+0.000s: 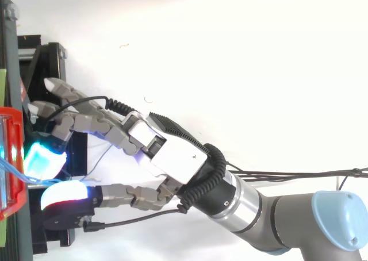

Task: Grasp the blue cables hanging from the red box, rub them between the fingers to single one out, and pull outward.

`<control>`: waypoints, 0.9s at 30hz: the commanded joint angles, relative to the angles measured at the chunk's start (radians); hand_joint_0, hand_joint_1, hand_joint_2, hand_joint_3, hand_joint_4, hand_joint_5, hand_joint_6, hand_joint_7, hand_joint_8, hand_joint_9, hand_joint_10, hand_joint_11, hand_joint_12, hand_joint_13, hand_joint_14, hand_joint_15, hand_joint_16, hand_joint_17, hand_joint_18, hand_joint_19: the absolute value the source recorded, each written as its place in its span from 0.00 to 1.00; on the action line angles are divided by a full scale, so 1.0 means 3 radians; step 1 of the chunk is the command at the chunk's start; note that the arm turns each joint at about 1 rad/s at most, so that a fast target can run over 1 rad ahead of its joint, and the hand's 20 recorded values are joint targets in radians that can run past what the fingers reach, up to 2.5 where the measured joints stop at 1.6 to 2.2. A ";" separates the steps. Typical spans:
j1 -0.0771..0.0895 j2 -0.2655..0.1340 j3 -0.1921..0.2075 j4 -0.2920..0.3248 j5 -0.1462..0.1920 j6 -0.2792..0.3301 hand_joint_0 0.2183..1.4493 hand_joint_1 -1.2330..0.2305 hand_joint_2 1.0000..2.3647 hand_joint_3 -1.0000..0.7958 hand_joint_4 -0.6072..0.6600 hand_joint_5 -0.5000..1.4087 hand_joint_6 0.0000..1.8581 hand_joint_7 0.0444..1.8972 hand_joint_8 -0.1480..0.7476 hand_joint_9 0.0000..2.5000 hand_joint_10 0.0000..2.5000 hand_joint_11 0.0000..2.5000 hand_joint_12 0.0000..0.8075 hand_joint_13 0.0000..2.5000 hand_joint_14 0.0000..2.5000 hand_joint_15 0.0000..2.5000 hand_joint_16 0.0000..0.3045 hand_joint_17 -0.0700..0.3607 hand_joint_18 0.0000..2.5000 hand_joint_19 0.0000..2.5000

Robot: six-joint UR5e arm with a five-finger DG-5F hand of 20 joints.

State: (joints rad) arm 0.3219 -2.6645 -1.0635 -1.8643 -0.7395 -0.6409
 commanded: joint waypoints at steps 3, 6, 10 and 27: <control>-0.0004 0.0000 -0.0004 -0.0014 0.0000 -0.0062 0.30 0.41 0.01 0.37 0.73 0.18 0.27 0.62 0.57 0.12 0.00 0.00 0.43 0.04 0.00 0.00 0.13 0.36 0.00 0.00; -0.0020 0.0000 -0.0014 -0.0034 0.0000 -0.0052 0.30 0.41 0.01 0.37 0.73 0.18 0.27 0.62 0.57 0.12 0.00 0.00 0.43 0.04 0.00 0.00 0.12 0.36 0.00 0.00; -0.0030 0.0000 -0.0024 -0.0044 0.0000 -0.0062 0.30 0.41 0.01 0.37 0.73 0.18 0.27 0.62 0.57 0.12 0.00 0.00 0.44 0.04 0.00 0.00 0.13 0.36 0.00 0.00; -0.0050 0.0005 -0.0019 -0.0003 -0.0066 -0.0144 0.30 0.44 0.02 0.37 0.73 0.18 0.27 0.63 0.57 0.13 0.00 0.00 0.43 0.05 0.00 0.00 0.12 0.36 0.00 0.00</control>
State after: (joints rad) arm 0.3080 -2.6637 -1.0683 -1.8659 -0.7519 -0.6904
